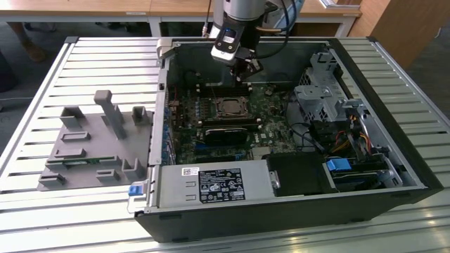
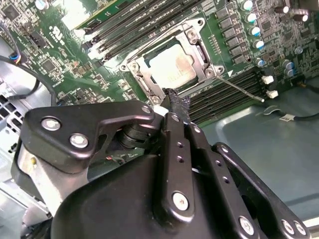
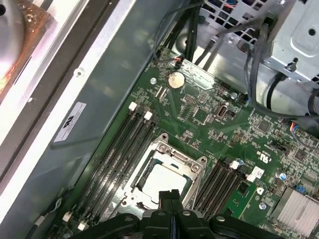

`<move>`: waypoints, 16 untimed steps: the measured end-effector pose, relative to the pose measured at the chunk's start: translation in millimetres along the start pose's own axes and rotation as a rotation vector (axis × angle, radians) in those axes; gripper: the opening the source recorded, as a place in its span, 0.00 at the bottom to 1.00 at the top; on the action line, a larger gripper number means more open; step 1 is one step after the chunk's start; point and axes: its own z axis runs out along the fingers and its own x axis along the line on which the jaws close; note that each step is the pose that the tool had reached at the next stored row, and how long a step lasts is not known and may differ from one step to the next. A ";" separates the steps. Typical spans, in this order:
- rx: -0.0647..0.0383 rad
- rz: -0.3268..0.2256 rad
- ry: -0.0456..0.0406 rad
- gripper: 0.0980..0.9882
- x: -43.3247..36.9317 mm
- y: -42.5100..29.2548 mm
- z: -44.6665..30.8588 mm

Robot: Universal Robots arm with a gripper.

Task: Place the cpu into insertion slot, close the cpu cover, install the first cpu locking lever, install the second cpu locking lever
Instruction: 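Install the first cpu locking lever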

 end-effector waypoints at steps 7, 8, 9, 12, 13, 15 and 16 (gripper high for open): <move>0.000 -0.048 0.0013 0.01 0.0 0.0 0.0; 0.000 -0.054 0.0015 0.01 0.0 0.0 0.0; 0.000 -0.061 0.0017 0.01 0.0 0.0 0.0; 0.000 -0.080 0.0022 0.01 0.0 0.0 0.0; -0.001 -0.086 0.0023 0.01 0.0 0.0 0.0; -0.001 -0.098 0.0027 0.01 0.0 0.0 0.0; -0.001 -0.104 0.0028 0.01 0.0 0.0 0.0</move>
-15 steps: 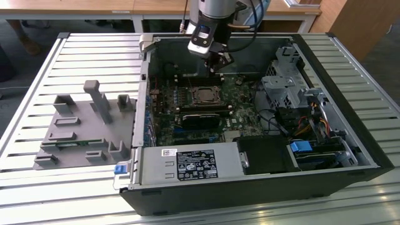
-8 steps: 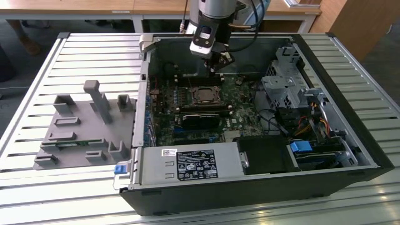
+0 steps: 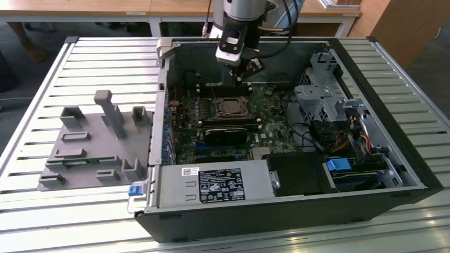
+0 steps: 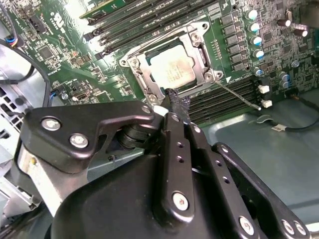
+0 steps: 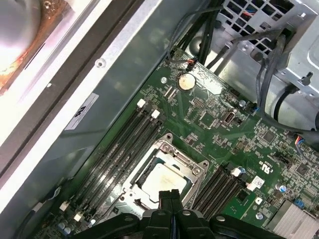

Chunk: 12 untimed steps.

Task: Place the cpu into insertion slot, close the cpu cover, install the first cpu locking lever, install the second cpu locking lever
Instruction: 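Install the first cpu locking lever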

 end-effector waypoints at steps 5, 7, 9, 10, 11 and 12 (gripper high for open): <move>0.000 -0.030 0.0008 0.01 0.0 0.0 0.0; 0.000 -0.041 0.0011 0.01 0.0 0.0 0.0; 0.000 -0.052 0.0014 0.01 0.0 0.0 0.0; 0.000 -0.058 0.0016 0.01 0.0 0.0 0.0; 0.000 -0.062 0.0017 0.01 0.0 0.0 0.0; -0.001 -0.066 0.0018 0.01 0.0 0.0 0.0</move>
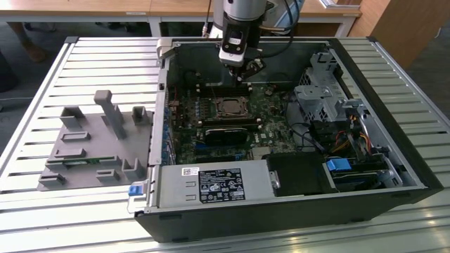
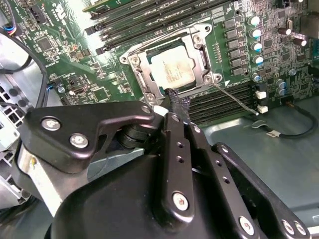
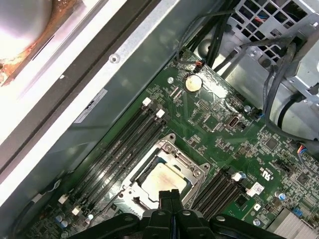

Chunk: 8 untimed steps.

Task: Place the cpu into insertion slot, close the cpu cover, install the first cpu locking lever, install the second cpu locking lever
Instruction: 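Install the first cpu locking lever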

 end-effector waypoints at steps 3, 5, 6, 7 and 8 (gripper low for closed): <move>0.000 -0.012 0.0004 0.01 0.0 0.0 0.0; 0.000 -0.032 0.0009 0.01 0.0 0.0 0.0; 0.000 -0.041 0.0011 0.01 0.0 0.0 0.0; 0.000 -0.045 0.0012 0.01 0.0 0.0 0.0; 0.000 -0.048 0.0013 0.01 0.0 0.0 0.0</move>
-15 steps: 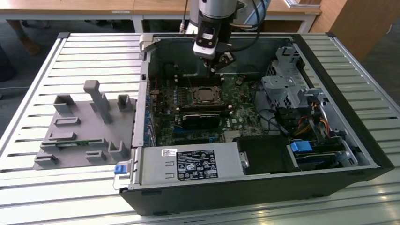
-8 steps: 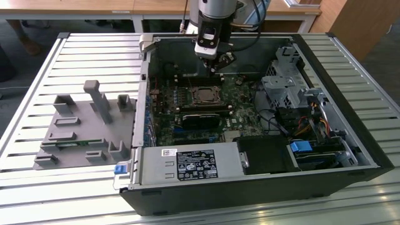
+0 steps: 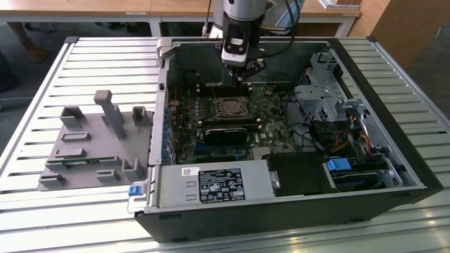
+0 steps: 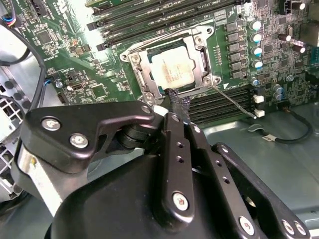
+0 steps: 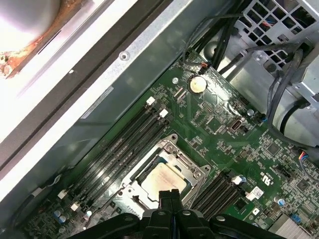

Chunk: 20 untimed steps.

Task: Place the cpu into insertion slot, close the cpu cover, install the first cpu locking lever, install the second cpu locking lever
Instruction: 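Install the first cpu locking lever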

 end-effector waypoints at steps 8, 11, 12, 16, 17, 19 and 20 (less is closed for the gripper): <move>0.000 -0.028 0.0008 0.01 0.0 0.0 0.0; 0.000 -0.038 0.0010 0.01 0.0 0.0 0.0; 0.000 -0.041 0.0011 0.01 0.0 0.0 0.0; 0.000 -0.054 0.0015 0.01 0.0 0.0 0.0; 0.000 -0.057 0.0016 0.01 0.0 0.0 0.0; 0.000 -0.064 0.0017 0.01 0.0 0.0 0.0; 0.000 -0.067 0.0018 0.01 0.0 0.0 0.0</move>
